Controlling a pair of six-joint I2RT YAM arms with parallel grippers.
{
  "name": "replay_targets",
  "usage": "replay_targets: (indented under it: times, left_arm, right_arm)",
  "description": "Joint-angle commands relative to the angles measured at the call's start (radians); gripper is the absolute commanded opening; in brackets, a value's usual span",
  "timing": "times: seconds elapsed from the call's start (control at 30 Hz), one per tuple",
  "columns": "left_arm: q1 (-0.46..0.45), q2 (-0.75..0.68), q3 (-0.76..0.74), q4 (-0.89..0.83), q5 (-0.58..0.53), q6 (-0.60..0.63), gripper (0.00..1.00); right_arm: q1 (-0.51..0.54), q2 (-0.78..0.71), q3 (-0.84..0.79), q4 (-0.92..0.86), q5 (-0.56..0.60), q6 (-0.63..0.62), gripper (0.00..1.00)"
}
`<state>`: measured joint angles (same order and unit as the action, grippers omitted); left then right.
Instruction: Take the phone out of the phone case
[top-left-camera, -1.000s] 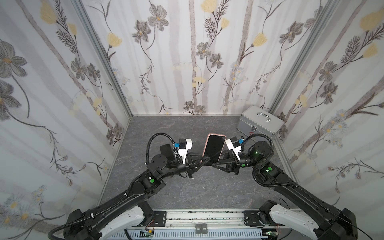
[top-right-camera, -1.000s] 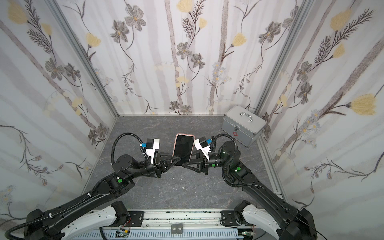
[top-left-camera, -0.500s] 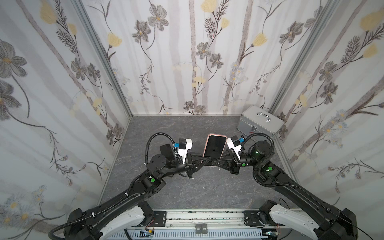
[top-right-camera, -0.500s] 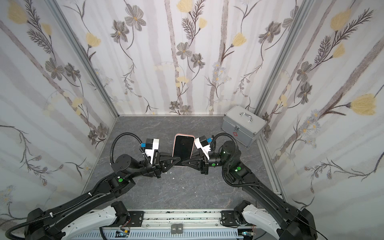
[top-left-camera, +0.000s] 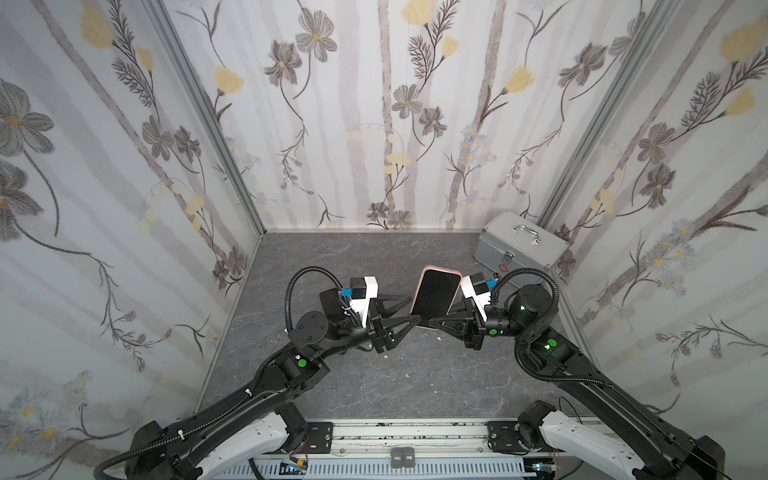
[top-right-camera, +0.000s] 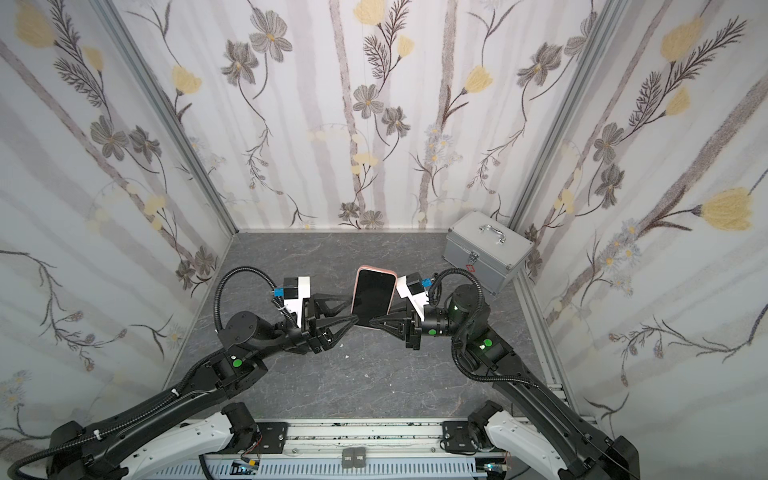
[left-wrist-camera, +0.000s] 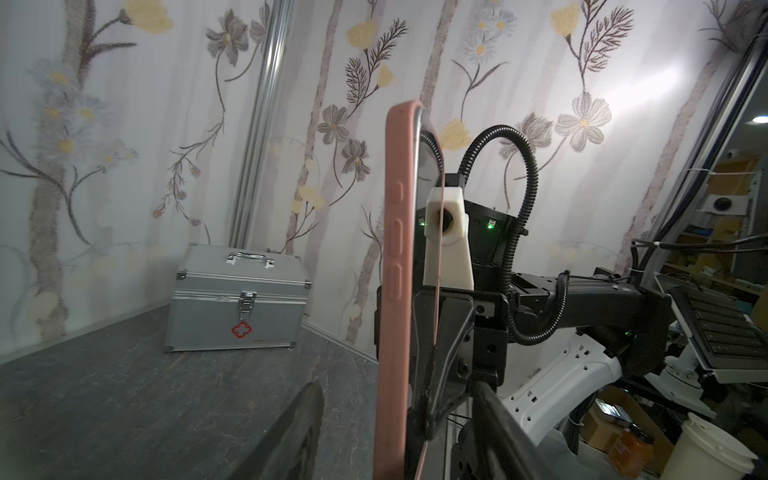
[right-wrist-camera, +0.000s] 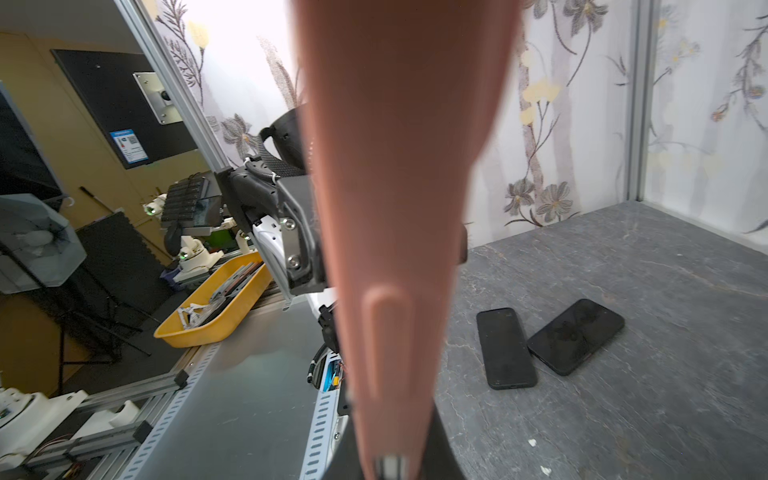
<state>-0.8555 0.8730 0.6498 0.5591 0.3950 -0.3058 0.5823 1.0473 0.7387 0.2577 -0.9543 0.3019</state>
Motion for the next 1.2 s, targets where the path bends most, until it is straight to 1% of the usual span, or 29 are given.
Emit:
replay_targets:
  times: [0.0,0.1,0.2,0.33,0.47,0.67,0.73,0.87,0.9,1.17]
  left_arm:
    - [0.0,-0.004,0.029,-0.081,-0.116,0.136,0.71]
    - [-0.001,-0.009,0.046,-0.1,-0.164,0.21,0.75]
    - [0.0,-0.014,0.063,-0.105,-0.188,0.271,0.75]
    - [0.0,-0.03,0.071,-0.105,-0.195,0.328,0.75]
    - [-0.001,-0.058,0.066,-0.103,-0.155,0.358,0.72]
    - [-0.002,-0.089,0.055,-0.098,-0.08,0.361,0.63]
    - [-0.004,-0.092,0.058,-0.097,-0.071,0.362,0.61]
    - [-0.002,-0.086,0.066,-0.098,-0.07,0.374,0.53]
    - [-0.003,-0.082,0.07,-0.097,-0.072,0.376,0.51]
    - [-0.003,-0.051,0.089,-0.096,-0.075,0.383,0.49]
  right_arm:
    - [-0.022,-0.015,0.036,-0.062,0.068,-0.072,0.0]
    - [-0.019,-0.023,0.071,-0.21,0.195,-0.174,0.0]
    - [-0.015,-0.034,0.075,-0.291,0.317,-0.23,0.0]
    - [0.018,-0.066,0.05,-0.307,0.426,-0.254,0.0]
    - [0.081,-0.101,0.027,-0.292,0.521,-0.275,0.0]
    - [0.195,-0.116,0.036,-0.295,0.69,-0.315,0.0]
    - [0.214,-0.114,0.036,-0.286,0.71,-0.318,0.0]
    - [0.232,-0.093,0.048,-0.293,0.718,-0.324,0.0]
    - [0.269,-0.086,0.054,-0.306,0.724,-0.329,0.0]
    - [0.321,-0.078,0.057,-0.332,0.744,-0.365,0.0]
